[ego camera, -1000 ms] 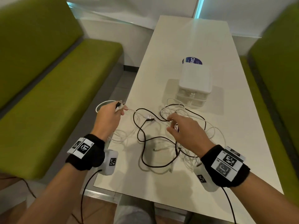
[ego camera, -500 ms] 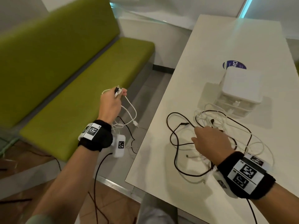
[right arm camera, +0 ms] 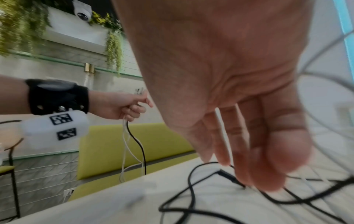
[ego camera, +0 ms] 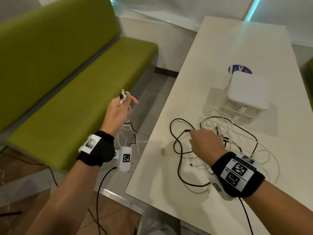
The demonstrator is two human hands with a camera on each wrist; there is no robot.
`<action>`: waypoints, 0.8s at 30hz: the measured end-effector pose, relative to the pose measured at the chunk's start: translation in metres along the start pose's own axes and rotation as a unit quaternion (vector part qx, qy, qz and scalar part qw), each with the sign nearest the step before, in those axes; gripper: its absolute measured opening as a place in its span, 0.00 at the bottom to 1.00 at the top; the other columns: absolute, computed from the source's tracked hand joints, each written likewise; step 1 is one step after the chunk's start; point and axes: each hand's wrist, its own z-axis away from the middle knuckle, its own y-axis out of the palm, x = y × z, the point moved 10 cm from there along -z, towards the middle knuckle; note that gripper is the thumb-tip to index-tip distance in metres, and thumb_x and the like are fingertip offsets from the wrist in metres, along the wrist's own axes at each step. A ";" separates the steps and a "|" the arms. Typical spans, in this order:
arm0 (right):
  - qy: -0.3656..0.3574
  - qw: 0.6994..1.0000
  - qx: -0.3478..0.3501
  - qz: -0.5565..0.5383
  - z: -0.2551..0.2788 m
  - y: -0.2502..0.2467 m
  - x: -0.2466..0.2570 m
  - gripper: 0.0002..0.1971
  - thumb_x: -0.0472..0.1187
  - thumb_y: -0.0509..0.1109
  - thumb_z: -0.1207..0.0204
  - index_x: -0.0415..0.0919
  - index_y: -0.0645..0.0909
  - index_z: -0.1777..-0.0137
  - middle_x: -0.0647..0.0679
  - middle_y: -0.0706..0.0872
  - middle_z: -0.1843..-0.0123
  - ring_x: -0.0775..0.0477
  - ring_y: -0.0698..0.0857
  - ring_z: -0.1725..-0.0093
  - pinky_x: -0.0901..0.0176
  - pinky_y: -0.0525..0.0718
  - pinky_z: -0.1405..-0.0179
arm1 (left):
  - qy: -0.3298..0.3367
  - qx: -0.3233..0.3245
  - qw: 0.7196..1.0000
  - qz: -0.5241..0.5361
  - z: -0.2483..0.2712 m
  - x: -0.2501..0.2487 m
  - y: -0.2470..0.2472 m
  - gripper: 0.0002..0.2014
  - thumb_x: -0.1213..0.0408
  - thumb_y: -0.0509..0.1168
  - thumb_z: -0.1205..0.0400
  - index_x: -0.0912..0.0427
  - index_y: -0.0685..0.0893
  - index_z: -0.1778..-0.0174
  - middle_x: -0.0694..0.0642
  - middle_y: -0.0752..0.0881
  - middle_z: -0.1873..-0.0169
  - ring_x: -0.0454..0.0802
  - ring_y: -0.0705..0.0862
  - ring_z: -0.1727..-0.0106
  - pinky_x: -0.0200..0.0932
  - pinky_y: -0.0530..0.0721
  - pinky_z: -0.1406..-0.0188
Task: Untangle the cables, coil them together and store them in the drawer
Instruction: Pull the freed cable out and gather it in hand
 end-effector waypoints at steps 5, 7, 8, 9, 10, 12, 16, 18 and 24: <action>-0.015 0.999 -0.004 -0.052 -0.028 0.025 -0.008 0.11 0.29 0.59 0.19 0.36 0.74 0.39 0.39 0.75 0.42 0.39 0.78 0.58 0.50 0.74 0.62 | -0.011 0.071 0.997 -0.013 0.014 -0.010 0.046 0.29 0.37 0.49 0.15 0.51 0.89 0.61 0.47 0.69 0.76 0.42 0.63 0.77 0.41 0.61 0.75; -0.020 0.998 -0.001 -0.052 -0.037 0.032 -0.010 0.16 0.26 0.60 0.21 0.37 0.73 0.35 0.39 0.72 0.36 0.40 0.76 0.59 0.49 0.77 0.63 | -0.010 0.082 0.996 -0.024 0.020 -0.017 0.059 0.31 0.36 0.50 0.16 0.52 0.90 0.64 0.50 0.69 0.75 0.43 0.64 0.76 0.39 0.63 0.74; -0.026 0.998 0.006 -0.049 -0.041 0.035 -0.010 0.18 0.27 0.60 0.21 0.38 0.72 0.33 0.40 0.72 0.34 0.40 0.77 0.57 0.49 0.78 0.63 | -0.007 0.087 0.996 -0.028 0.023 -0.021 0.065 0.31 0.36 0.50 0.16 0.52 0.90 0.65 0.51 0.68 0.75 0.43 0.64 0.76 0.37 0.63 0.75; -0.032 0.999 0.014 -0.042 -0.045 0.038 -0.010 0.18 0.27 0.60 0.21 0.39 0.72 0.32 0.41 0.71 0.34 0.40 0.79 0.54 0.49 0.78 0.63 | -0.005 0.095 0.995 -0.031 0.026 -0.025 0.072 0.31 0.37 0.50 0.15 0.53 0.91 0.66 0.51 0.67 0.75 0.43 0.63 0.77 0.35 0.62 0.77; -0.035 0.999 0.019 -0.032 -0.048 0.039 -0.010 0.18 0.28 0.61 0.20 0.39 0.72 0.32 0.41 0.71 0.34 0.39 0.80 0.53 0.49 0.77 0.64 | -0.006 0.105 0.994 -0.030 0.029 -0.028 0.079 0.31 0.38 0.51 0.15 0.54 0.91 0.66 0.50 0.66 0.77 0.43 0.62 0.78 0.34 0.61 0.78; -0.028 0.999 0.012 -0.008 -0.052 0.039 -0.011 0.13 0.29 0.62 0.20 0.39 0.75 0.38 0.41 0.70 0.36 0.41 0.78 0.56 0.50 0.75 0.67 | -0.013 0.119 0.993 -0.021 0.034 -0.030 0.091 0.29 0.39 0.54 0.15 0.54 0.91 0.66 0.49 0.64 0.78 0.44 0.60 0.77 0.37 0.60 0.78; -0.033 0.999 -0.010 -0.016 -0.047 0.028 -0.009 0.06 0.36 0.65 0.18 0.38 0.80 0.44 0.42 0.73 0.39 0.40 0.80 0.51 0.49 0.78 0.64 | -0.014 0.121 0.992 -0.036 0.044 -0.033 0.103 0.25 0.40 0.59 0.16 0.51 0.92 0.66 0.49 0.61 0.80 0.48 0.58 0.76 0.38 0.57 0.79; -0.051 0.997 -0.005 -0.060 -0.040 0.017 -0.006 0.08 0.42 0.65 0.16 0.40 0.81 0.42 0.42 0.79 0.42 0.39 0.82 0.46 0.49 0.81 0.57 | -0.004 0.116 0.992 -0.044 0.049 -0.038 0.106 0.22 0.41 0.60 0.16 0.50 0.93 0.64 0.46 0.61 0.85 0.45 0.58 0.79 0.34 0.56 0.81; -0.069 0.970 -0.049 -0.229 -0.009 -0.038 -0.009 0.06 0.45 0.72 0.21 0.44 0.86 0.49 0.50 0.86 0.53 0.49 0.82 0.54 0.57 0.76 0.56 | 0.034 0.114 0.992 -0.047 0.055 -0.047 0.123 0.27 0.37 0.68 0.24 0.63 0.88 0.60 0.47 0.75 0.78 0.43 0.69 0.75 0.44 0.70 0.74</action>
